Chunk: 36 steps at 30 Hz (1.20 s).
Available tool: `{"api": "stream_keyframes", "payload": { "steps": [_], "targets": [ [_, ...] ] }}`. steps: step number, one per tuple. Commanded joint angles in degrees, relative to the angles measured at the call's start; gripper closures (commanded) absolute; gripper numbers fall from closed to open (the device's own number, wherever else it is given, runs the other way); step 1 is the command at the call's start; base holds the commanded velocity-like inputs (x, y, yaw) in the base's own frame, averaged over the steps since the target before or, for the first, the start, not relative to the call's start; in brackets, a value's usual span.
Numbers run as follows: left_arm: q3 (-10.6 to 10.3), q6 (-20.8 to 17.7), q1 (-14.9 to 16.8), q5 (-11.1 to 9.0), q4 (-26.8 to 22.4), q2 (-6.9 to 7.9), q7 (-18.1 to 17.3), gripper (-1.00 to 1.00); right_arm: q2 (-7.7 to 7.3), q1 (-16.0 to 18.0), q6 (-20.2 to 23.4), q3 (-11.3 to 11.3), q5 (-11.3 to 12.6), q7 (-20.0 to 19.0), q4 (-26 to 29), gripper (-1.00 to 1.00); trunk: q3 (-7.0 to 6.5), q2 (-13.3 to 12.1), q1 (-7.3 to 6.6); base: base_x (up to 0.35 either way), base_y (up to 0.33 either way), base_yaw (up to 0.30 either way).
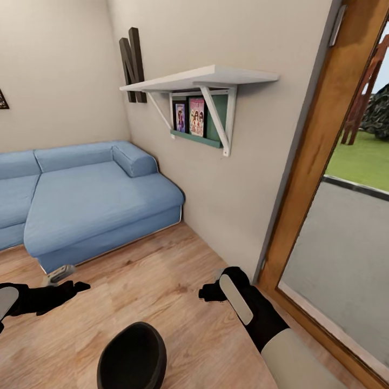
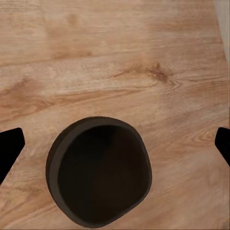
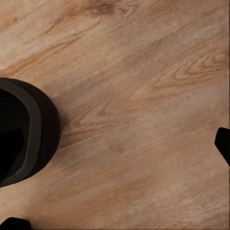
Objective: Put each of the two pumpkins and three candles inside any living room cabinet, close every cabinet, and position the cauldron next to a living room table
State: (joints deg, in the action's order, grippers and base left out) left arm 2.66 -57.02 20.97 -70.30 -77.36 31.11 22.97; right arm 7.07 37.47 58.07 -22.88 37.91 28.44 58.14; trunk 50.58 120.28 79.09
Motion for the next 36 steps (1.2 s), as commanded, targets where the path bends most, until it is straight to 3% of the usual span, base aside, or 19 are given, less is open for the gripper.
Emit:
{"api": "stream_keyframes", "payload": {
  "steps": [1,5,13,36],
  "targets": [
    [0.03,-0.13,0.03,-0.74,-0.17,-0.05,2.38,-1.00,0.25,0.05,0.02,-0.11,0.93,1.50,0.01,-1.00,0.06,0.02,0.02,0.242,0.000,0.000],
    [0.15,-0.11,0.03,-1.02,-0.39,-0.04,5.79,-1.00,0.85,0.06,-0.20,-0.14,1.95,3.08,0.61,-1.00,0.06,0.02,0.02,0.118,0.000,0.000],
    [0.19,-0.11,0.03,-1.14,-0.48,-0.13,6.20,-1.00,0.91,0.06,-0.33,-0.20,2.26,3.28,3.77,-1.00,0.10,0.02,0.02,0.010,0.000,0.051],
    [0.10,-0.11,0.03,-1.15,-0.32,-0.59,6.24,-1.00,1.19,0.06,-1.08,-0.93,3.31,3.24,4.10,-1.00,0.81,0.02,0.02,-0.074,0.000,0.261]
  ]
}}
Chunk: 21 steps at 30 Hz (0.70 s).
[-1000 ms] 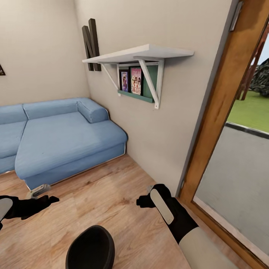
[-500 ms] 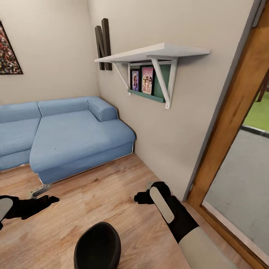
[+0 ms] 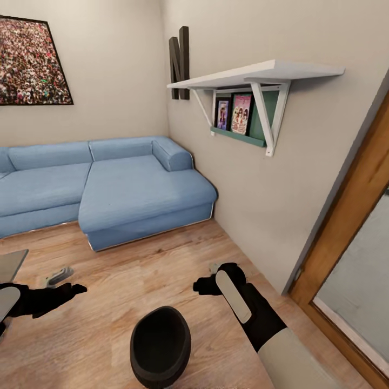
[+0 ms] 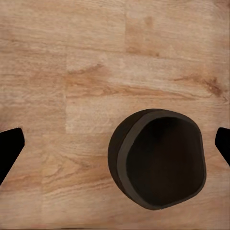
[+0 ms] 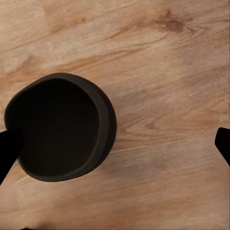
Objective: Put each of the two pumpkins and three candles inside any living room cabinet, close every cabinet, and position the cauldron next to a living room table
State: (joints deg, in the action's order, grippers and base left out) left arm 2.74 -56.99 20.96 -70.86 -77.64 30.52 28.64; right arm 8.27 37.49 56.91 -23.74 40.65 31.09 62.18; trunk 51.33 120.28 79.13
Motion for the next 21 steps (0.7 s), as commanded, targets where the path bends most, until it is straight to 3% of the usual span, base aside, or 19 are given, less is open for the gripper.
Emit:
{"api": "stream_keyframes", "payload": {
  "steps": [1,5,10,13,21],
  "targets": [
    [0.04,-0.14,0.05,-0.59,-0.04,-0.01,0.56,-1.00,-0.01,0.04,-0.07,-0.09,0.57,0.62,0.07,-1.00,0.09,0.03,-0.02,-0.113,0.000,0.266],
    [0.03,-0.12,0.05,-0.52,0.10,-0.02,0.60,-1.00,0.02,0.04,-0.20,-0.20,0.74,0.60,0.31,-1.00,0.25,0.03,-0.02,-0.063,0.000,0.259],
    [0.01,0.01,0.06,-0.44,0.06,-0.30,0.59,-1.00,0.11,0.23,-0.32,-0.41,4.69,0.65,0.03,-1.00,0.52,0.03,-0.02,-0.008,0.000,0.244],
    [-0.01,0.07,0.38,-0.50,0.25,-0.48,0.49,-1.00,0.30,0.41,-0.15,-0.37,5.50,1.65,0.48,-1.00,0.68,0.03,-0.02,-0.001,0.000,0.218],
    [-0.68,0.12,0.96,-0.05,2.75,-3.59,0.91,-1.00,0.98,0.56,-0.45,-0.42,5.97,3.73,0.97,-1.00,0.77,0.03,-0.02,0.000,0.000,0.043]
  ]
}}
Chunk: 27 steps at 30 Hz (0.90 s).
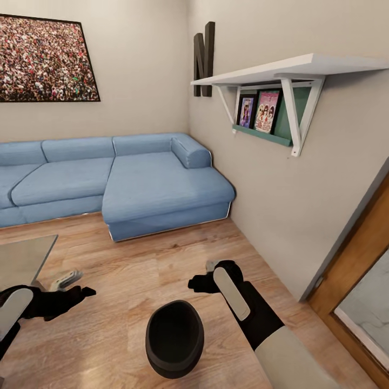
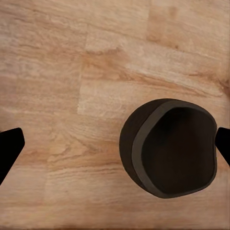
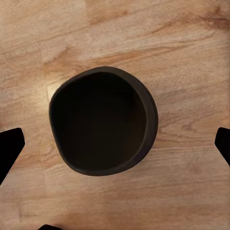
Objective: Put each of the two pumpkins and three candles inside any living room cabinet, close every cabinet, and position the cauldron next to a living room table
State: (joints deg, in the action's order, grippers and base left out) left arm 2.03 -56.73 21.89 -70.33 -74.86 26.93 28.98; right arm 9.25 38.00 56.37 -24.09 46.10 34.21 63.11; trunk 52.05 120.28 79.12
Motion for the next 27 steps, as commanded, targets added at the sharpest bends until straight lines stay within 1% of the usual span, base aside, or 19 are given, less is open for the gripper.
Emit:
{"api": "stream_keyframes", "payload": {
  "steps": [1,2,3,5,6,8,10,12,13,15,19,21,23,24,25,26,27],
  "targets": [
    [-0.17,-0.14,0.05,-0.53,0.16,-0.27,0.53,-1.00,0.36,0.35,-0.24,-0.07,0.62,0.66,-0.33,-1.00,0.06,0.03,-0.01,0.000,0.000,0.003],
    [-0.53,-0.13,0.07,-0.49,0.28,-0.53,0.52,-1.00,0.63,1.14,-0.97,-0.07,0.78,0.73,-1.09,-1.00,0.06,0.03,-0.01,0.000,0.000,0.002],
    [-1.44,-0.13,0.08,-0.46,0.39,-1.19,0.68,-1.00,0.75,3.03,-2.48,-0.08,1.15,0.79,-4.03,-1.00,0.06,0.03,-0.01,0.000,0.000,0.001],
    [-3.42,-0.08,0.17,-0.09,0.65,-3.24,0.86,-1.00,0.75,6.46,-4.73,-0.08,2.51,0.83,-11.93,-1.00,0.06,0.03,-0.01,0.000,0.000,0.000],
    [-4.19,-0.07,0.20,0.58,0.74,-4.34,0.90,-1.00,0.75,8.41,-5.79,-0.13,3.58,0.84,-15.95,-1.00,0.06,0.03,-0.01,0.000,0.000,0.000],
    [-4.97,-0.04,0.26,3.21,0.70,-5.93,0.95,-1.00,0.75,11.32,-7.11,-0.65,5.15,0.85,-20.76,-1.00,0.06,0.03,-0.01,0.000,0.000,0.000],
    [-5.26,0.17,0.31,5.99,0.83,-7.05,0.91,-1.00,0.75,12.61,-7.55,-1.92,5.97,0.91,-22.83,-1.00,0.06,0.03,-0.01,0.000,0.000,0.000],
    [-5.38,0.49,0.33,7.44,0.85,-8.51,0.85,-1.00,0.75,13.14,-7.80,-3.47,6.38,1.37,-23.88,-1.00,0.06,0.03,-0.01,0.000,0.000,0.000],
    [-5.41,0.58,0.34,7.84,0.82,-9.08,0.84,-1.00,0.75,13.27,-7.90,-4.15,6.52,1.68,-24.15,-1.00,0.06,0.03,-0.01,0.000,0.000,0.000],
    [-5.44,0.75,0.35,8.24,0.88,-9.77,0.82,-1.00,0.75,13.41,-7.99,-4.94,6.68,2.02,-24.47,-1.00,0.06,0.03,-0.01,0.000,0.000,0.000],
    [-5.46,0.95,0.96,8.41,1.05,-10.54,0.82,-1.00,0.75,13.49,-7.69,-5.53,6.79,2.23,-24.84,-1.00,0.06,0.03,-0.01,0.000,0.000,0.000],
    [-5.46,0.96,1.71,8.44,2.07,-11.06,0.82,-1.00,0.75,13.52,-7.91,-6.37,6.80,2.25,-24.95,-1.00,0.06,0.03,-0.01,0.000,0.000,0.000],
    [-5.46,0.99,2.24,8.50,3.28,-11.35,0.79,-1.00,0.75,13.56,-8.11,-8.21,7.21,2.26,-25.05,-1.00,0.06,0.03,-0.01,0.000,0.000,0.000],
    [-5.46,1.00,2.47,8.50,3.64,-11.44,0.77,-1.00,0.75,13.61,-8.18,-9.33,8.10,2.24,-25.06,-1.00,0.06,0.03,-0.01,0.000,0.000,0.000],
    [-5.46,1.00,2.62,8.51,3.89,-11.53,0.75,-1.00,0.75,13.63,-8.30,-10.77,9.56,2.22,-25.06,-1.00,0.06,0.03,-0.01,0.000,0.000,0.000],
    [-5.46,1.01,2.83,8.53,4.12,-11.89,0.75,-1.00,0.75,13.67,-8.92,-13.84,12.20,2.20,-25.06,-1.00,0.06,0.03,-0.01,0.000,0.000,0.000],
    [-5.49,1.04,2.98,8.53,4.21,-12.35,0.74,-1.00,0.75,13.68,-9.78,-16.27,13.94,2.24,-25.04,-1.00,0.06,0.03,-0.01,0.000,0.000,0.000]
  ]
}}
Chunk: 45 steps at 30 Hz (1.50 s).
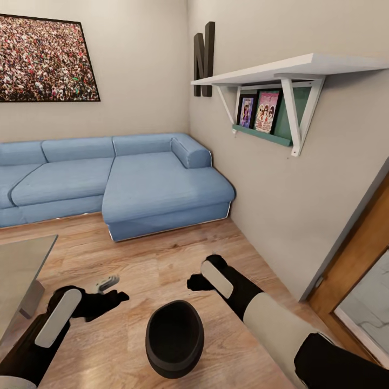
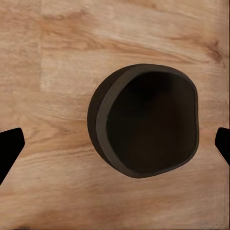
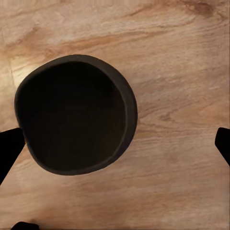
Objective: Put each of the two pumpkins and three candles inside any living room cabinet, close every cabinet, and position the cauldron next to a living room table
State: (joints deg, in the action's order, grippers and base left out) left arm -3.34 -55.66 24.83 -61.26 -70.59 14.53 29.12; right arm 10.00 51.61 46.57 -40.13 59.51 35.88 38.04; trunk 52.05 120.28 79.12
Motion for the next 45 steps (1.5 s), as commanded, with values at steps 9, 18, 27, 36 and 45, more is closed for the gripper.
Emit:
{"api": "stream_keyframes", "payload": {
  "steps": [9,18,27,36,45],
  "targets": [
    [-0.21,0.03,0.39,-0.53,0.60,-0.79,0.58,-1.00,0.00,0.07,-2.08,-7.27,6.07,0.58,0.51,-1.00,0.05,0.03,-0.01,0.000,0.000,0.000],
    [-1.86,0.03,1.18,1.67,3.81,-3.52,0.45,-1.00,0.00,0.07,-2.17,-9.09,6.79,0.49,0.46,-1.00,0.05,0.03,-0.01,0.000,0.000,0.000],
    [-3.90,-0.03,1.78,5.16,5.45,-5.60,-0.30,-1.00,0.00,0.07,-2.18,-9.78,6.85,0.46,0.63,-1.00,0.05,0.03,-0.01,0.000,0.000,0.000],
    [-4.23,-0.06,1.80,5.31,4.00,-5.58,-0.43,-1.00,0.00,0.10,-2.27,-9.79,6.85,0.29,0.54,-1.00,0.05,0.03,-0.01,0.000,0.000,0.000],
    [-4.03,-0.06,1.80,5.33,3.80,-5.38,-0.43,-1.00,0.00,0.13,-2.27,-9.79,6.80,0.20,0.69,-1.00,1.31,2.83,1.53,0.000,0.000,0.000]
  ]
}}
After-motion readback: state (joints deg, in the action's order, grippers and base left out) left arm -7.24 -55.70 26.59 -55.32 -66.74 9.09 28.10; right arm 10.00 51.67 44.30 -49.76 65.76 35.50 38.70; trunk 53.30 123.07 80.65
